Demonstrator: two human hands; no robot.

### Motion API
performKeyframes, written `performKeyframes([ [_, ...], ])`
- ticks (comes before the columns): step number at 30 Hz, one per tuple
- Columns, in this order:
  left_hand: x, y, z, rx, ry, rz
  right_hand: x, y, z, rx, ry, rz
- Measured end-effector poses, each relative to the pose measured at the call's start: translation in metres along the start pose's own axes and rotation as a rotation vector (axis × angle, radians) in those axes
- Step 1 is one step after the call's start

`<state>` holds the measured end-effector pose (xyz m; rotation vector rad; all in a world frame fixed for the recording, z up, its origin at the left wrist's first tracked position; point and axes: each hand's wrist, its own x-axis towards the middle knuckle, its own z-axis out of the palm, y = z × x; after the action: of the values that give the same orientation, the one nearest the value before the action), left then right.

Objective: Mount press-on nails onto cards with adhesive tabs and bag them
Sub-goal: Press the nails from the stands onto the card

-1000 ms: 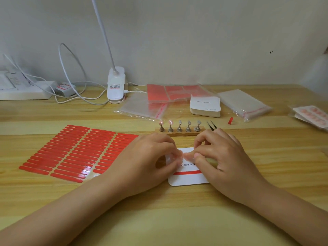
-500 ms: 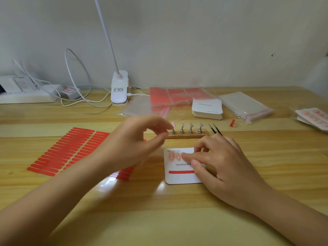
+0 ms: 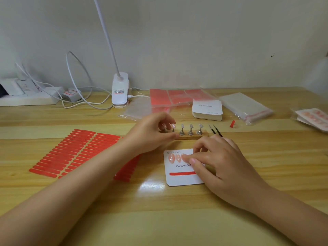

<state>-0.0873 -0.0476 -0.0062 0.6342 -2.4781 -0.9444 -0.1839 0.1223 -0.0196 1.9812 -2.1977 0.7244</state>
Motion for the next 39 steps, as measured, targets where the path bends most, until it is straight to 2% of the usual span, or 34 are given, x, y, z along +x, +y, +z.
performKeyframes([
  [7, 0.003, -0.003, 0.008, -0.071, 0.068, -0.020, 0.005, 0.002, 0.001, 0.086, -0.022, 0.060],
  [13, 0.002, -0.007, 0.008, -0.105, 0.065, -0.016, 0.013, -0.001, 0.002, 0.116, 0.019, 0.125],
  [16, 0.001, -0.008, 0.008, -0.117, 0.073, -0.008, 0.017, -0.002, 0.001, 0.089, -0.025, 0.137],
  [24, 0.000, -0.009, 0.009, -0.137, 0.081, 0.003, 0.030, 0.001, -0.006, 0.211, -0.129, 0.211],
  [27, -0.001, -0.008, 0.009, -0.152, 0.087, 0.015, 0.041, 0.002, -0.009, 0.232, -0.045, 0.197],
  [32, -0.001, -0.009, 0.009, -0.161, 0.093, 0.036, 0.063, 0.004, -0.007, 0.097, 0.140, 0.113],
  [39, 0.000, -0.010, 0.009, -0.145, 0.108, 0.060, 0.074, 0.002, 0.000, -0.110, 0.096, 0.006],
])
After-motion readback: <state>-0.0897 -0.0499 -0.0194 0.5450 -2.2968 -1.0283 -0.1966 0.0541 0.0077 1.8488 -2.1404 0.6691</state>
